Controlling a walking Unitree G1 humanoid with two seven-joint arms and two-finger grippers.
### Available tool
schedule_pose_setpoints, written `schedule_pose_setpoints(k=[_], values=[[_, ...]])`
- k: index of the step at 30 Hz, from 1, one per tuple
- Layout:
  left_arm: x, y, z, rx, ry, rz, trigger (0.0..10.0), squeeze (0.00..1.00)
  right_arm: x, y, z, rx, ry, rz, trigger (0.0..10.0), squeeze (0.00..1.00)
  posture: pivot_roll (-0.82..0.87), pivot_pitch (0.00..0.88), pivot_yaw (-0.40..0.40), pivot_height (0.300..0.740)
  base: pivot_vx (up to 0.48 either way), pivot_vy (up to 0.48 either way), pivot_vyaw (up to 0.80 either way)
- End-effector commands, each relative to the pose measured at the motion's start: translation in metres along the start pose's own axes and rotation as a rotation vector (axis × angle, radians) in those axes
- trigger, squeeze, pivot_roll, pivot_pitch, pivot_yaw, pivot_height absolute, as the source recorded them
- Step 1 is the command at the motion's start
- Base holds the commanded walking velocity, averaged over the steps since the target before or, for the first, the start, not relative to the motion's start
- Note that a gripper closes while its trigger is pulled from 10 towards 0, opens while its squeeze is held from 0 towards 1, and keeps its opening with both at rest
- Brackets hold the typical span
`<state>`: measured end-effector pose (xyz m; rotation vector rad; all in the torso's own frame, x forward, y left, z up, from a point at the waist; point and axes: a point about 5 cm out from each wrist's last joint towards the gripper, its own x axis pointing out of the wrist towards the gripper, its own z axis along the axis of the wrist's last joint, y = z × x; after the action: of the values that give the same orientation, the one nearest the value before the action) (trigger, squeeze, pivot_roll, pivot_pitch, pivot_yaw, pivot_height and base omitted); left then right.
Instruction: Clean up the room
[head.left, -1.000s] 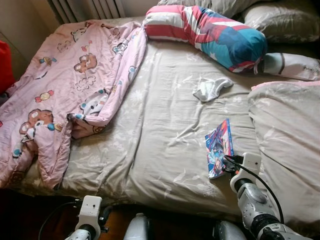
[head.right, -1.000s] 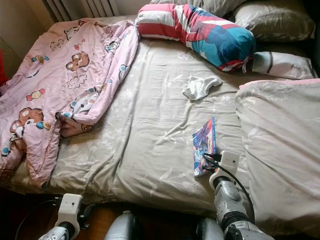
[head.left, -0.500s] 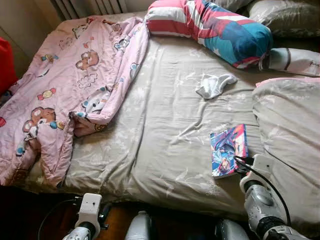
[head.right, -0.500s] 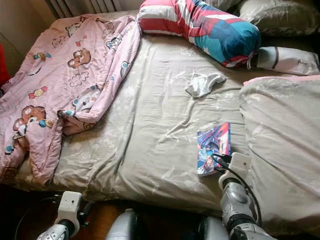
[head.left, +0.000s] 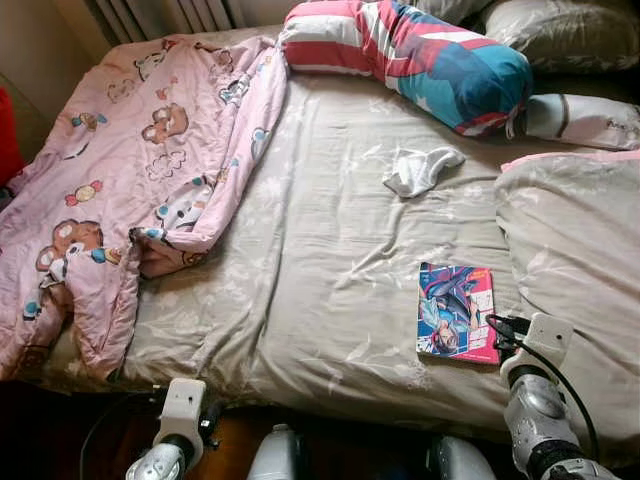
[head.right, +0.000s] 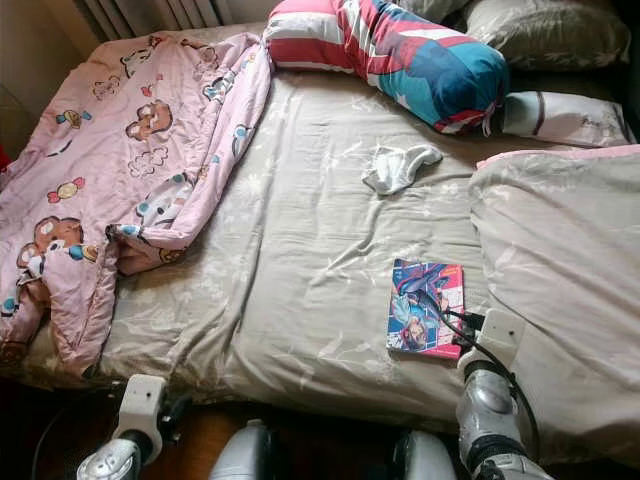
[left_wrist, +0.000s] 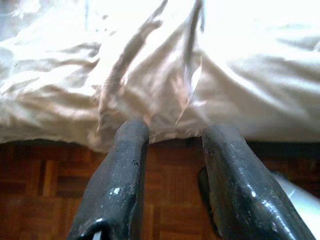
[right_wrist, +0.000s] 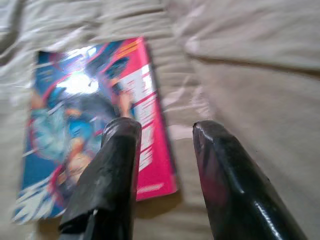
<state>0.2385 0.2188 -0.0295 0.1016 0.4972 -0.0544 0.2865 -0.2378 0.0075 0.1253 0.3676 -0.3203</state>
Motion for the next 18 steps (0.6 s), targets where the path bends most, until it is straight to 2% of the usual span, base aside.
schedule_pose_setpoints(k=[1, 4, 8, 9, 11, 18], values=[[-0.002, 0.002, -0.009, -0.021, 0.052, 0.023, 10.0, 0.00, -0.007, 0.007, -0.018, -0.017, 0.053, 0.067, 10.0, 0.00, 0.04, 0.163, 0.107, 0.657, 0.000, 0.000, 0.00], [0.002, 0.001, -0.004, -0.048, 0.046, 0.037, 10.0, 0.00, -0.015, 0.012, -0.032, -0.057, 0.085, 0.151, 10.0, 0.00, 0.03, 0.145, 0.099, 0.657, 0.000, 0.000, 0.00], [0.005, -0.001, -0.004, -0.092, 0.073, 0.057, 10.0, 0.00, -0.027, 0.009, -0.055, -0.116, 0.172, 0.189, 10.0, 0.00, 0.01, 0.105, 0.078, 0.657, 0.000, 0.000, 0.00], [0.005, -0.001, -0.004, -0.092, 0.073, 0.057, 10.0, 0.00, -0.027, 0.009, -0.055, -0.116, 0.172, 0.189, 10.0, 0.00, 0.01, 0.105, 0.078, 0.657, 0.000, 0.000, 0.00], [0.005, 0.002, -0.006, -0.126, 0.110, 0.092, 10.0, 0.00, -0.037, 0.007, -0.074, -0.157, 0.257, 0.205, 10.0, 0.00, -0.01, 0.060, 0.063, 0.672, 0.000, 0.000, 0.00], [0.005, 0.000, -0.012, -0.168, 0.168, 0.104, 10.0, 0.00, -0.046, 0.009, -0.092, -0.145, 0.372, 0.199, 10.0, 0.00, -0.03, 0.019, 0.055, 0.707, 0.000, 0.000, 0.00]])
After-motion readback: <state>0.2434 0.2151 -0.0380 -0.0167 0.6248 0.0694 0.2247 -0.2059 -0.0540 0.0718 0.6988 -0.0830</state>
